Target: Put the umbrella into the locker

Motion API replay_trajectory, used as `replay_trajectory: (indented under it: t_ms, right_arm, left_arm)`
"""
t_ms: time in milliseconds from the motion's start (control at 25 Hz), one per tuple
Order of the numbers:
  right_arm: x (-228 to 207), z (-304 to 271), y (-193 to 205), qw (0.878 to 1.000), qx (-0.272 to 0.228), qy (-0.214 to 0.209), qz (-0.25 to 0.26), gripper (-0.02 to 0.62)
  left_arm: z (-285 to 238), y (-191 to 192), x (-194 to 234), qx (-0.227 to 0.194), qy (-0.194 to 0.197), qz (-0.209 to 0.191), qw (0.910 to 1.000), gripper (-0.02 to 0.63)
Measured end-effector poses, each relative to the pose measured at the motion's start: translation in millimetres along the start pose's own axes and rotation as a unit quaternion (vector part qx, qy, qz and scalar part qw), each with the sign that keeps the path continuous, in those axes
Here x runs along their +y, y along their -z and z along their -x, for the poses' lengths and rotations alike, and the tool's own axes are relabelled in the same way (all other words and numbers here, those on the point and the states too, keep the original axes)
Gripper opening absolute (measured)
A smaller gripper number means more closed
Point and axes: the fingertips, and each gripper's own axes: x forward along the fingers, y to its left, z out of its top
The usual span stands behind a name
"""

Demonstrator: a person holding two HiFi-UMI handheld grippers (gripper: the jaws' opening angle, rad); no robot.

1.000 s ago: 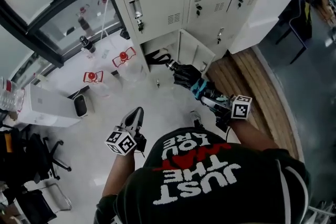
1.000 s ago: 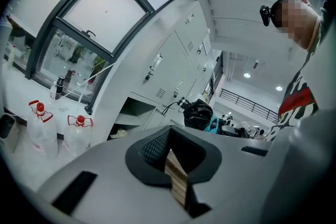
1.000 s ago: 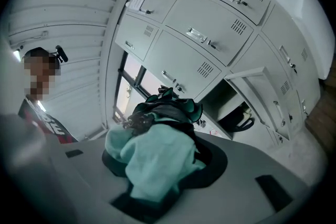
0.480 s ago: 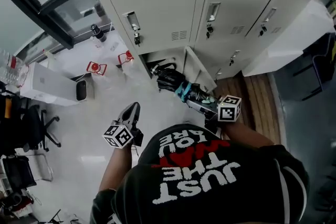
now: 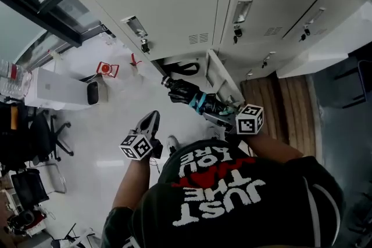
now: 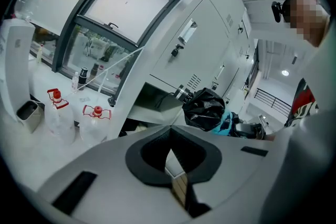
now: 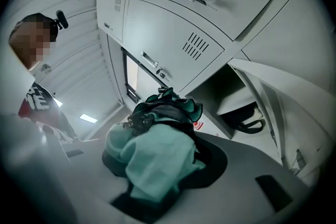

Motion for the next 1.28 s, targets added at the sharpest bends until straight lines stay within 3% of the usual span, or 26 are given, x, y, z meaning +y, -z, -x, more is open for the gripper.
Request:
replay_trajectory:
  t_ms: [440, 920, 1280]
  right_arm:
    - [-55, -39, 37, 0.994, -0.016, 0.106, -0.039, 0.212]
    - [-152, -79, 96, 0.986, -0.012, 0.152, -0.074, 0.210]
    - [-197, -81, 136, 0.978, -0.029, 0.185, -0.090, 0.210]
  left_arm:
    - [-50, 24, 55, 0.065, 0.062, -0.006, 0.9959, -0.005]
    - [-95, 103, 120, 0.097, 0.063, 0.024, 0.9930, -0.005]
    - [-103, 152, 135, 0.114, 0.072, 0.024, 0.9905, -0.005]
